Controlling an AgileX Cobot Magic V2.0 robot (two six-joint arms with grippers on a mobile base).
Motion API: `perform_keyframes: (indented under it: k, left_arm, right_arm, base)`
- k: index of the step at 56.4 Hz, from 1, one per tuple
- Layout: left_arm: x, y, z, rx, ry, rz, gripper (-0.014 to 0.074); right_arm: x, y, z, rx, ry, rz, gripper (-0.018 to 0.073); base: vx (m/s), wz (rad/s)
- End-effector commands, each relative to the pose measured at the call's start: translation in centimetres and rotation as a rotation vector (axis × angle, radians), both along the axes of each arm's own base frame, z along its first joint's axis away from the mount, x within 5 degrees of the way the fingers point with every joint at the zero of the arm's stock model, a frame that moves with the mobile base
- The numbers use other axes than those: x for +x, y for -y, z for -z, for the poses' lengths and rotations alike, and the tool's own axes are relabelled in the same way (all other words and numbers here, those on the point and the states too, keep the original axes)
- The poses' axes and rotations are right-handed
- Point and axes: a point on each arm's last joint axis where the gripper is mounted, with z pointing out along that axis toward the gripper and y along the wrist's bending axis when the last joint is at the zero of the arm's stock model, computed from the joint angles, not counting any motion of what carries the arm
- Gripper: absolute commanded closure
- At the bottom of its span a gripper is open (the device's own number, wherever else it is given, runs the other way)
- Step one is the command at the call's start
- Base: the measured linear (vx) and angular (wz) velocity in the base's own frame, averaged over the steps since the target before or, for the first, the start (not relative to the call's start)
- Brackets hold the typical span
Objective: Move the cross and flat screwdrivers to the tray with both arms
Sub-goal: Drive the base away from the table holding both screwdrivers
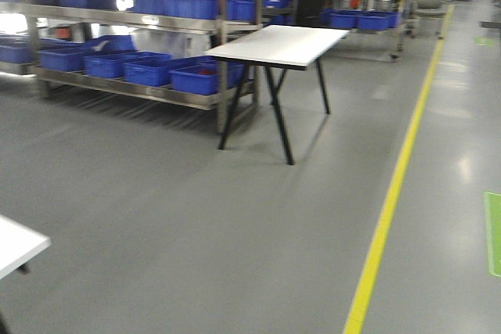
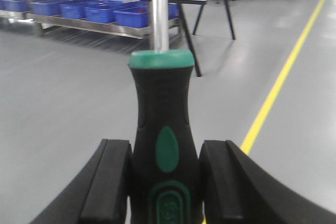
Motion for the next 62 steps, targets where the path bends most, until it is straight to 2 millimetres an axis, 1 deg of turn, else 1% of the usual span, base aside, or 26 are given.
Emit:
perform_keyframes:
  k: [1, 16, 27, 62]
  left_arm:
    - [-0.1, -0.06, -1.67, -0.047, 0.105, -0.009, 0.0594]
    - [-0.1, -0.06, -1.67, -0.047, 0.105, -0.009, 0.0594]
    - [-0.1, -0.06, -1.67, -0.047, 0.105, -0.009, 0.0594]
    - [-0.1, -0.06, -1.67, -0.047, 0.105, -0.009, 0.0594]
  right_arm:
    - [-0.01, 0.14, -1.8, 0.007, 0.12, 0.016, 0.0567]
    - [-0.01, 0.14, -1.8, 0.007, 0.12, 0.016, 0.0567]
    - [-0.01, 0.14, -1.8, 0.007, 0.12, 0.016, 0.0567]
    - [-0.01, 0.14, -1.8, 0.007, 0.12, 0.016, 0.0567]
  base:
    - [0.2, -0.55]
    - [0.23, -0.43]
    - [0.3, -0.18]
    - [0.42, 0.13]
